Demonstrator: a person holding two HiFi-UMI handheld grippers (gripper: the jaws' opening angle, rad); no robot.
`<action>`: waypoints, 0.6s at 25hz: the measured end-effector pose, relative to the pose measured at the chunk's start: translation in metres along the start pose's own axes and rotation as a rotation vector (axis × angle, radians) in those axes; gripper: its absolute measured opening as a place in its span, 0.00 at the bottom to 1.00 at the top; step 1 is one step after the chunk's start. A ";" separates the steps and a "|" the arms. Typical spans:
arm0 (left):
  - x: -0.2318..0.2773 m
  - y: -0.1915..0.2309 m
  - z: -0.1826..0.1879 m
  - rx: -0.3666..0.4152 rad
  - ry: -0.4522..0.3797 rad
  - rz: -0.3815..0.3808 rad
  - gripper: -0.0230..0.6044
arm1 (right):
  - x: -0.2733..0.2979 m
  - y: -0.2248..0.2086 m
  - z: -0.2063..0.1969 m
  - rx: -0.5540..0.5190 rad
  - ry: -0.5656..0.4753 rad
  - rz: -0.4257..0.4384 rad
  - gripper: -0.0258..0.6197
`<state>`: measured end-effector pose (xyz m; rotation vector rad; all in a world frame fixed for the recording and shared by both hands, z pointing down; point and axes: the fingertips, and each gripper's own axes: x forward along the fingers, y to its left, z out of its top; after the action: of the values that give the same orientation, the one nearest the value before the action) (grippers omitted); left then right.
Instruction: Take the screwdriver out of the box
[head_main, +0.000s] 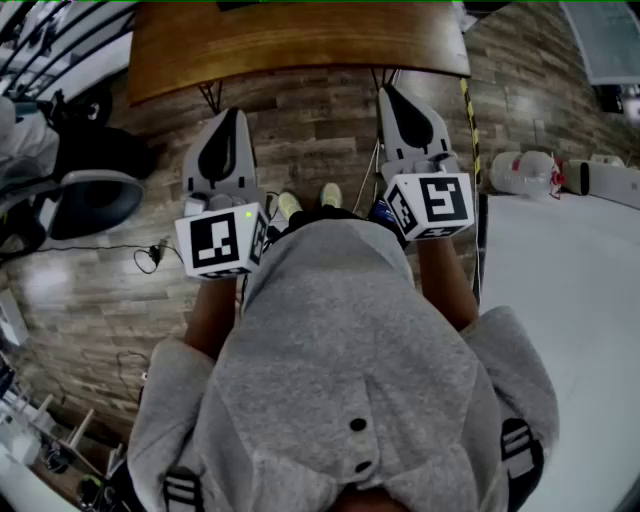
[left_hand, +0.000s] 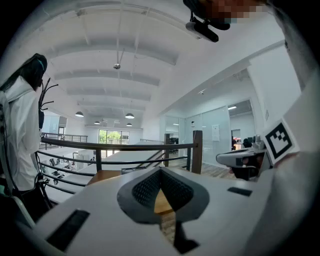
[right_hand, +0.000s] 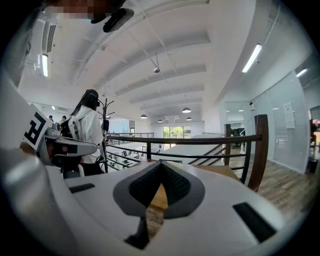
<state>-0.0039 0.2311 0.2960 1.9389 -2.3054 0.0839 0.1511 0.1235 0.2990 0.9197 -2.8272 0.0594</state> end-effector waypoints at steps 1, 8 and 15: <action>-0.002 0.001 -0.001 0.010 0.005 -0.001 0.06 | 0.000 0.003 0.000 0.001 0.001 0.000 0.05; -0.010 0.010 -0.001 0.021 0.011 -0.001 0.06 | 0.010 0.022 -0.001 0.009 0.010 0.024 0.05; -0.017 0.028 -0.003 -0.006 -0.001 -0.005 0.05 | 0.020 0.052 -0.001 0.014 0.016 0.090 0.05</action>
<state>-0.0287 0.2534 0.2975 1.9425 -2.2987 0.0754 0.1044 0.1541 0.3045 0.7909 -2.8557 0.0972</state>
